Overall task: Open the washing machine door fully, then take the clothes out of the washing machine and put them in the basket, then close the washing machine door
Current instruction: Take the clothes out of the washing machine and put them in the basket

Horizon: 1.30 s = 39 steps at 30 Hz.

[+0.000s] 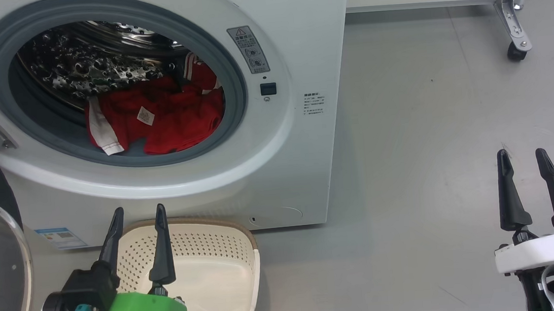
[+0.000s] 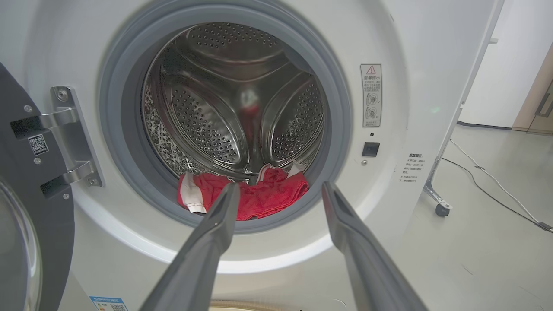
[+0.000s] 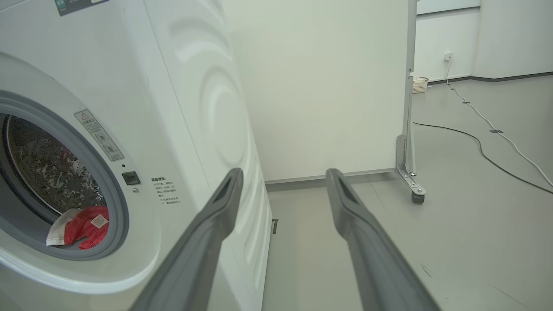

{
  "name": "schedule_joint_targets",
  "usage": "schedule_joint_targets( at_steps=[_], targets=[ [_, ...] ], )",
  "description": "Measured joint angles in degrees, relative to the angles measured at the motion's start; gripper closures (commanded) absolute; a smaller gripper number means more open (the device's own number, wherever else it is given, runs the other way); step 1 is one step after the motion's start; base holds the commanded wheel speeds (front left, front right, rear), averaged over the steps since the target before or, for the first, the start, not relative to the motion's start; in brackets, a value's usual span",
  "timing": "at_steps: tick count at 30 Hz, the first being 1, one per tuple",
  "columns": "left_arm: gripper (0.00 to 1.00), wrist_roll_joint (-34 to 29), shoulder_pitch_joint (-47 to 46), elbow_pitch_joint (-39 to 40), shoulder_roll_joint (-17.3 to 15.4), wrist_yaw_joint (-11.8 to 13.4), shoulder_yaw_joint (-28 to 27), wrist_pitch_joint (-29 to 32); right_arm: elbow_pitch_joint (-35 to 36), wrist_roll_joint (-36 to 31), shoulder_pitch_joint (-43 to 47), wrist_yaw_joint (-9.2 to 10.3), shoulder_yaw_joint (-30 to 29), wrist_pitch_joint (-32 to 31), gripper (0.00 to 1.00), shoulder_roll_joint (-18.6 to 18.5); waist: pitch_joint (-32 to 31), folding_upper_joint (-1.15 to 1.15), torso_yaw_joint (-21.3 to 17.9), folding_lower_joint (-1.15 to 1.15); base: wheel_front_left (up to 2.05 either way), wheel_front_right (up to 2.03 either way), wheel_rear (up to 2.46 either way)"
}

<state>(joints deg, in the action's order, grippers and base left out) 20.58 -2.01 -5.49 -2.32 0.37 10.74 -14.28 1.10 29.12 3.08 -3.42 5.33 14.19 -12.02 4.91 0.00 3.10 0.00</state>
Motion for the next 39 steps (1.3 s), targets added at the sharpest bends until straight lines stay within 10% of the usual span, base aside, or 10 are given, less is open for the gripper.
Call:
schedule_joint_targets(
  at_steps=[39],
  targets=[
    [0.00, -0.97, -0.04, -0.25, -0.13, 0.60, 0.47, 0.00, 0.00, 0.00, -0.01, -0.05, -0.51, 0.01, 0.00, 0.09, 0.93, 0.00, -0.31, 0.00, -0.02, 0.02, 0.00]
  ],
)
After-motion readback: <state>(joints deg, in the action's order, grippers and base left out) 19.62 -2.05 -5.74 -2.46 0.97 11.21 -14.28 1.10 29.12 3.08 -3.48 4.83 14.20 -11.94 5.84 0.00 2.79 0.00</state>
